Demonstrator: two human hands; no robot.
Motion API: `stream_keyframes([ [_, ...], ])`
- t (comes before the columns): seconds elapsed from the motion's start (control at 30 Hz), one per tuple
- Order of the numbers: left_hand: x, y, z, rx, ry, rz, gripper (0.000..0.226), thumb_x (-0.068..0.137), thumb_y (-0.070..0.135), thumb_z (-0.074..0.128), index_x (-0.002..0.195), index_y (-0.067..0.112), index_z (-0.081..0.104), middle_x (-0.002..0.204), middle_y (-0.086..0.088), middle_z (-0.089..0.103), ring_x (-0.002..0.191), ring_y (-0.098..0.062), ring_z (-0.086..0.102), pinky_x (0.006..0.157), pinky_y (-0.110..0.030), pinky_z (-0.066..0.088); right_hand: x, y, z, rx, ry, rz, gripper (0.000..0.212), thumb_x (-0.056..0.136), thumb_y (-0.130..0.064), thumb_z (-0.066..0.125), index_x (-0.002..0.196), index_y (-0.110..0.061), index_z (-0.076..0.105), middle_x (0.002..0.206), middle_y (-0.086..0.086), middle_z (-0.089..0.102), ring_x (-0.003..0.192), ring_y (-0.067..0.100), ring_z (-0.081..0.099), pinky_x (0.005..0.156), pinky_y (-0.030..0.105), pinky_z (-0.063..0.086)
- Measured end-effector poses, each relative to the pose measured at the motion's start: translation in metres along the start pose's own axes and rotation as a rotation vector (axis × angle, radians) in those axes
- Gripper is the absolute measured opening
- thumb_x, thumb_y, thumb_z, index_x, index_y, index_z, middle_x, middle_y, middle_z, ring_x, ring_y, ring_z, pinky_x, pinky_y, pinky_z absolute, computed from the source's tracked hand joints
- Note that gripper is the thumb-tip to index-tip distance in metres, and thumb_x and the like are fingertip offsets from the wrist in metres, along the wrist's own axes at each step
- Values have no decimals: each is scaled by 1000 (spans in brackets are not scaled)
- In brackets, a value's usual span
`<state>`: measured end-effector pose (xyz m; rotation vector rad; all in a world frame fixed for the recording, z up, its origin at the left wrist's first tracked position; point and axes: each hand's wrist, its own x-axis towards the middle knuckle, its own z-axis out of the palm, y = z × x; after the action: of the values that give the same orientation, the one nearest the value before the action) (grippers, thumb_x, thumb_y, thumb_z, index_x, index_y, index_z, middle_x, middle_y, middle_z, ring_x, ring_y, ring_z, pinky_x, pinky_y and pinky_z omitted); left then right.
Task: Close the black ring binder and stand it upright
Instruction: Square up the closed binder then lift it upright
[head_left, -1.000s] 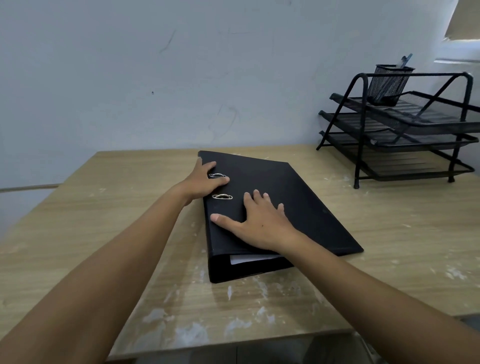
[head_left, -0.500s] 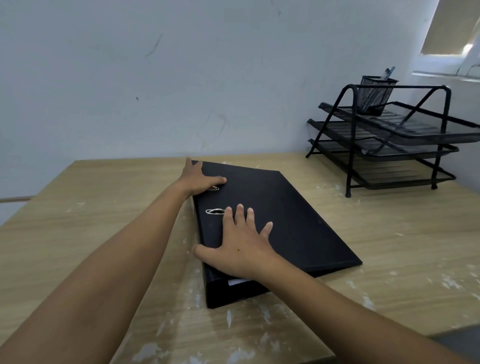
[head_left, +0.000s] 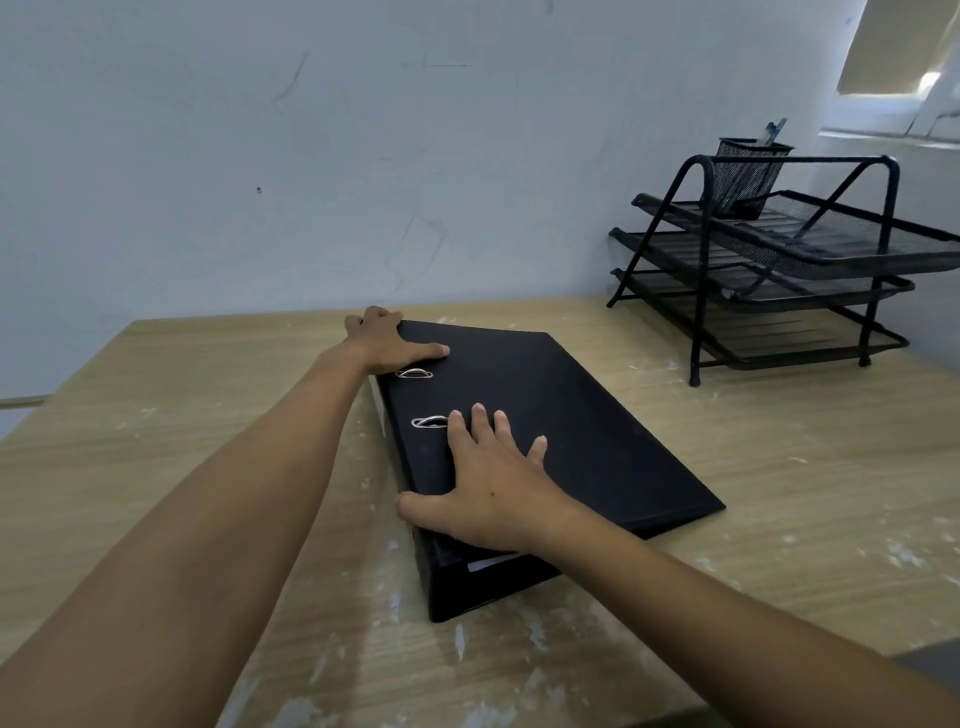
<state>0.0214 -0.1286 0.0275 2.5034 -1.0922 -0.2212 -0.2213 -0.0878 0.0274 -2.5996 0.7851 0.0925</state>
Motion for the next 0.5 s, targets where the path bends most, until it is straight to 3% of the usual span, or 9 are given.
stream_keyframes([
  [0.13, -7, -6, -3, 5, 13, -50, 87, 67, 77, 58, 128, 16, 49, 143, -11, 33, 134, -36, 21, 105, -41, 28, -1, 16, -14, -18, -34, -41, 103, 78, -64, 51, 155, -19, 1, 164, 3, -7, 149, 23, -12, 117, 58, -3],
  [0.33, -28, -13, -6, -48, 74, -147, 94, 68, 74, 60, 135, 10, 44, 143, -16, 31, 134, -40, 19, 107, -43, 26, -8, 38, -37, -17, -83, -114, 92, 85, -50, 57, 156, -23, 4, 164, -1, -4, 150, 14, -6, 119, 38, 2],
  [0.5, -47, -21, -7, -80, 122, -204, 90, 71, 73, 57, 132, 9, 45, 140, -16, 34, 132, -39, 23, 101, -37, 30, -8, 50, -46, -112, -78, -121, 88, 89, -46, 58, 156, -23, 4, 164, 0, 0, 150, 18, 3, 118, 38, 11],
])
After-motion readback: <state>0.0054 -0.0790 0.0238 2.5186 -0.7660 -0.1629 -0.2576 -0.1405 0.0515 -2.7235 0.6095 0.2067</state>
